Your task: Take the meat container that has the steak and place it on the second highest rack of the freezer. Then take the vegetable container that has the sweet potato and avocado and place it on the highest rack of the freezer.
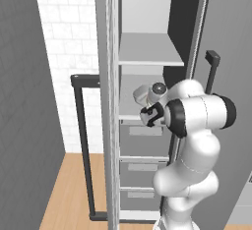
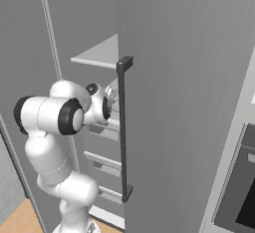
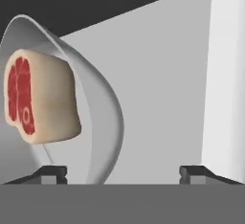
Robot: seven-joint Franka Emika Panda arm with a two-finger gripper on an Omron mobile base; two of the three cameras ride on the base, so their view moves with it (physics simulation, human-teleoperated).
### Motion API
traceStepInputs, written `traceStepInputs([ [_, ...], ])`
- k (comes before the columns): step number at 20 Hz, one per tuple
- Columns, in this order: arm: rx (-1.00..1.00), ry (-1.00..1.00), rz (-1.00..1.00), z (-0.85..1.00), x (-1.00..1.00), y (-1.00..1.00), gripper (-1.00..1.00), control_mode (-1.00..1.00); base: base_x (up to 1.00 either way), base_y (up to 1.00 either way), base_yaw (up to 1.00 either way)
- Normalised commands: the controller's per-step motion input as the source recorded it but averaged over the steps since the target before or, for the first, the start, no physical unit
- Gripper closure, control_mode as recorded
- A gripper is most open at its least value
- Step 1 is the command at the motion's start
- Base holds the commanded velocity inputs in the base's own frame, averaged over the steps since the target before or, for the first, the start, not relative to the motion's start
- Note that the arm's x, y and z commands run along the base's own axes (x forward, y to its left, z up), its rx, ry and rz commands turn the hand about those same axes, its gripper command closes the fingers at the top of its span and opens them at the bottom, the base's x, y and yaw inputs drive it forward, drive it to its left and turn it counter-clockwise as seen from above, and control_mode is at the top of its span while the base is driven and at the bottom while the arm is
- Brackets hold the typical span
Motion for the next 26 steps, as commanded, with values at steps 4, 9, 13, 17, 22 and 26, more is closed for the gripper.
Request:
traceStepInputs([
  [4, 0.00, -0.16, 0.00, 0.32, -0.24, 0.31, -1.00, -1.00, 0.00, 0.00, 0.00],
  [9, 0.00, -0.16, 0.00, 0.55, -0.31, 0.08, -1.00, -1.00, 0.00, 0.00, 0.00],
  [13, 0.00, -0.01, 0.00, 0.65, -0.58, 0.00, -1.00, -1.00, 0.00, 0.00, 0.00],
  [17, 0.00, 0.00, 0.00, 0.66, -0.68, 0.04, -1.00, -1.00, 0.00, 0.00, 0.00],
  [22, 0.01, 0.05, 0.00, 0.99, -0.45, 0.00, -1.00, -1.00, 0.00, 0.00, 0.00],
  [26, 0.00, 0.13, 0.01, 1.00, -0.42, -0.11, -1.00, -1.00, 0.00, 0.00, 0.00],
])
